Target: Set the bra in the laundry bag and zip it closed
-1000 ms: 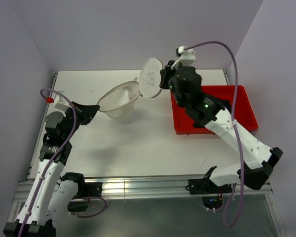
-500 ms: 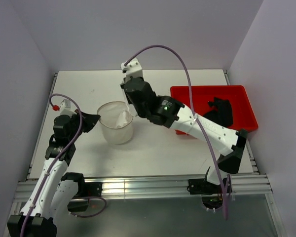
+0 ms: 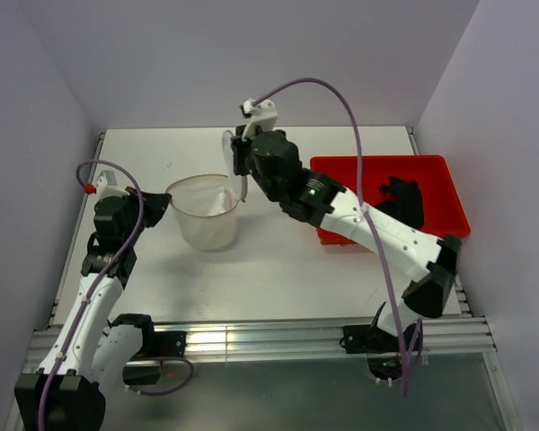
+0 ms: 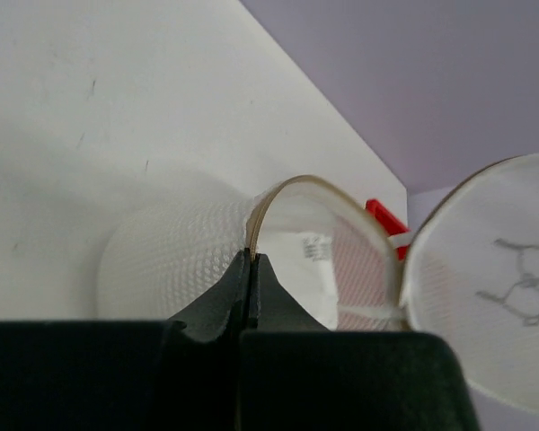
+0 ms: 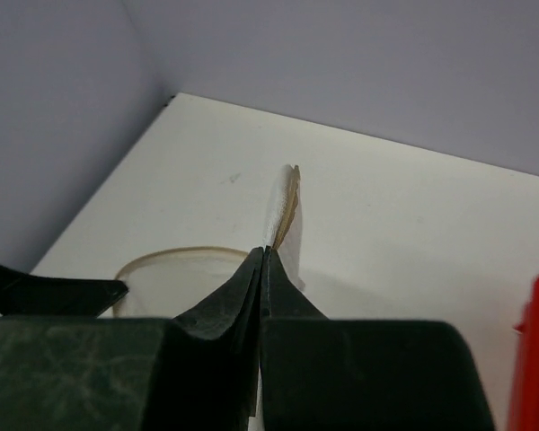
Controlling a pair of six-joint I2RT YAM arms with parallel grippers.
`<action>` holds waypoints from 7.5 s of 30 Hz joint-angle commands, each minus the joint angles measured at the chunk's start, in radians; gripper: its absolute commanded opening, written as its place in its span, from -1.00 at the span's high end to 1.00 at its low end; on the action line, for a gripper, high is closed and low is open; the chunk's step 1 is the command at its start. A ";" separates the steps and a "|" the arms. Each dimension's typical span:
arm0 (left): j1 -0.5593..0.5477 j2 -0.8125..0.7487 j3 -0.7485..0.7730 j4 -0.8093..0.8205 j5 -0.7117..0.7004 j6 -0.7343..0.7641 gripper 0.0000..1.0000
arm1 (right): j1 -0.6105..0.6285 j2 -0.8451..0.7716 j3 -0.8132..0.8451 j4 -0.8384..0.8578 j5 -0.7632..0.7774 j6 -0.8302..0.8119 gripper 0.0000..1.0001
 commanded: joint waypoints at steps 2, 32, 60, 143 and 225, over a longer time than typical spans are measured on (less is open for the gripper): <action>0.068 0.039 0.125 0.085 -0.054 -0.031 1.00 | -0.010 0.118 0.177 0.056 -0.126 0.058 1.00; 0.089 -0.071 0.230 -0.115 0.197 0.169 -0.47 | -0.279 0.324 0.170 -0.078 -0.294 0.238 -0.68; -0.371 -0.179 0.229 -0.294 0.262 0.502 -0.50 | -1.100 0.199 -0.431 -0.144 -0.016 0.193 -0.59; -0.268 1.475 1.133 -0.121 0.004 0.167 0.20 | -0.425 -0.445 -0.958 0.335 -0.482 0.340 0.02; -0.602 -0.189 0.203 -0.030 0.216 0.431 -0.42 | -0.560 -0.184 -0.434 0.933 -1.105 0.440 1.00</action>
